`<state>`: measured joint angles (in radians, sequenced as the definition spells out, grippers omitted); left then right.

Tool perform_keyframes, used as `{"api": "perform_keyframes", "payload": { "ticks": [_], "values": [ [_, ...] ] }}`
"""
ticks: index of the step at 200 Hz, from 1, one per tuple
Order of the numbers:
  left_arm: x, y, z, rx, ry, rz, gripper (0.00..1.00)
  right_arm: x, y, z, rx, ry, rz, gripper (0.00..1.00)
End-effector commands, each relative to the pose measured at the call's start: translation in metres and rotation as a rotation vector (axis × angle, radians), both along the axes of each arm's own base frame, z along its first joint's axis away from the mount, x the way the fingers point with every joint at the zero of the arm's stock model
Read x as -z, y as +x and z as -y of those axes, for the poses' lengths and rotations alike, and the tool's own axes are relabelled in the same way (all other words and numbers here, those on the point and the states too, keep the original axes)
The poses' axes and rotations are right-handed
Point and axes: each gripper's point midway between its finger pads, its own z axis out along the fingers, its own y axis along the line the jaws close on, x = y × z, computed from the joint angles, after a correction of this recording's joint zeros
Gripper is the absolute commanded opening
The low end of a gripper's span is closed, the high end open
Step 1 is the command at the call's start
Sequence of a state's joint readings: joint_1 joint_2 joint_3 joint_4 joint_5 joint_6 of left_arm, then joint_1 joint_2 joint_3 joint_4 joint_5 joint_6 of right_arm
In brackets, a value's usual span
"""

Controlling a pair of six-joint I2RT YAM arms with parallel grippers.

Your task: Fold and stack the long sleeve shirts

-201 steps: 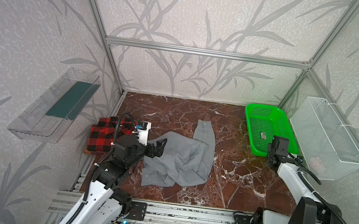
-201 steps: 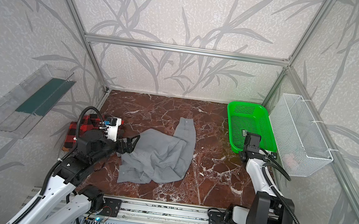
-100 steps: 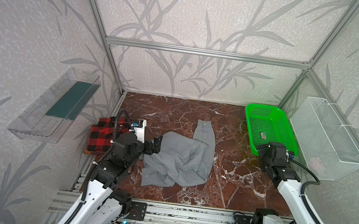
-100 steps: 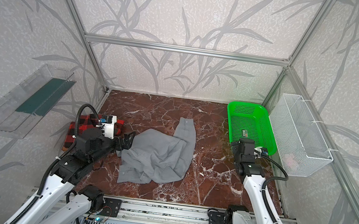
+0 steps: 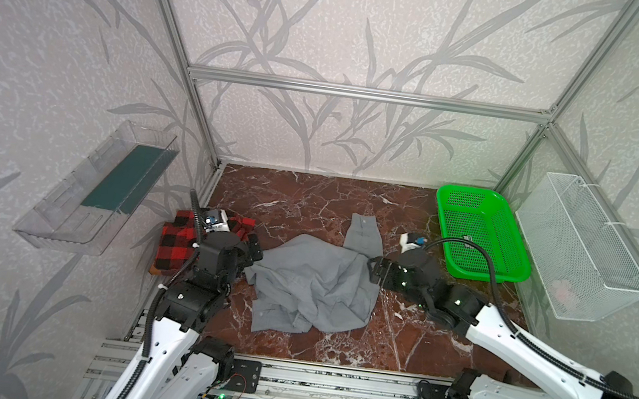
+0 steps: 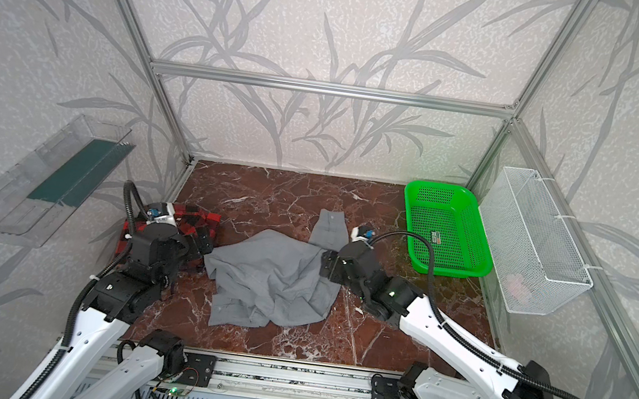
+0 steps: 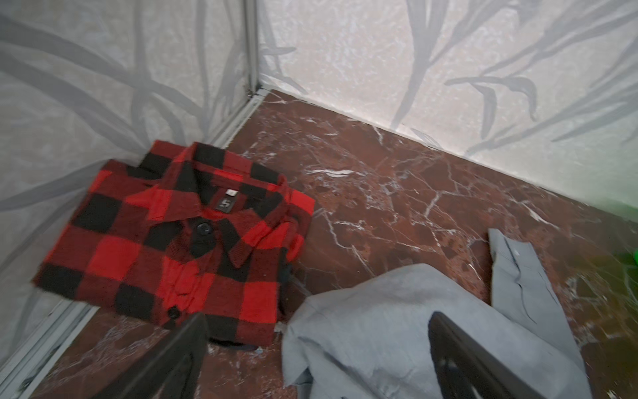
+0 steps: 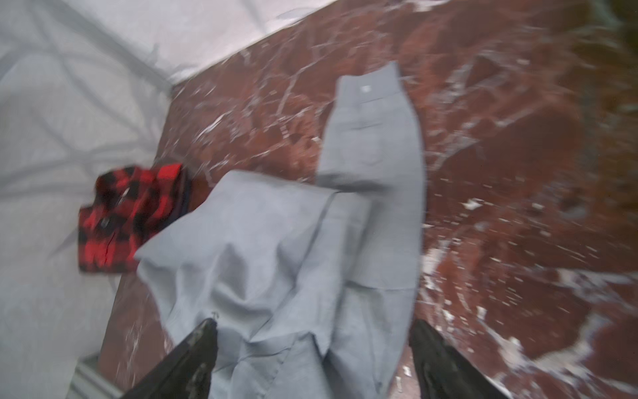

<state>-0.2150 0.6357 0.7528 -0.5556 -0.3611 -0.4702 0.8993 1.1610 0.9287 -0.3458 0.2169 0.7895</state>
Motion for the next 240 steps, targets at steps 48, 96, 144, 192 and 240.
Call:
{"api": "perform_keyframes", "payload": {
  "ticks": [48,96,144,192,240],
  "values": [
    [-0.016,-0.041,-0.059,-0.346,-0.014,0.100,0.99,0.026,-0.099,-0.189,-0.813,-0.430,0.249,0.90],
    [-0.023,-0.059,-0.075,-0.449,0.018,0.115,0.99,0.098,-0.140,-0.242,-1.037,-0.532,0.189,0.91],
    [-0.028,-0.072,-0.087,-0.536,0.041,0.124,0.99,0.143,-0.129,-0.260,-0.998,-0.539,0.165,0.91],
    [-0.030,-0.076,-0.090,-0.560,0.045,0.128,0.99,0.176,-0.094,-0.257,-0.893,-0.512,0.098,0.82],
    [-0.029,-0.075,-0.090,-0.557,0.056,0.120,0.99,0.180,-0.084,-0.254,-0.881,-0.426,0.041,0.41]
  ]
}}
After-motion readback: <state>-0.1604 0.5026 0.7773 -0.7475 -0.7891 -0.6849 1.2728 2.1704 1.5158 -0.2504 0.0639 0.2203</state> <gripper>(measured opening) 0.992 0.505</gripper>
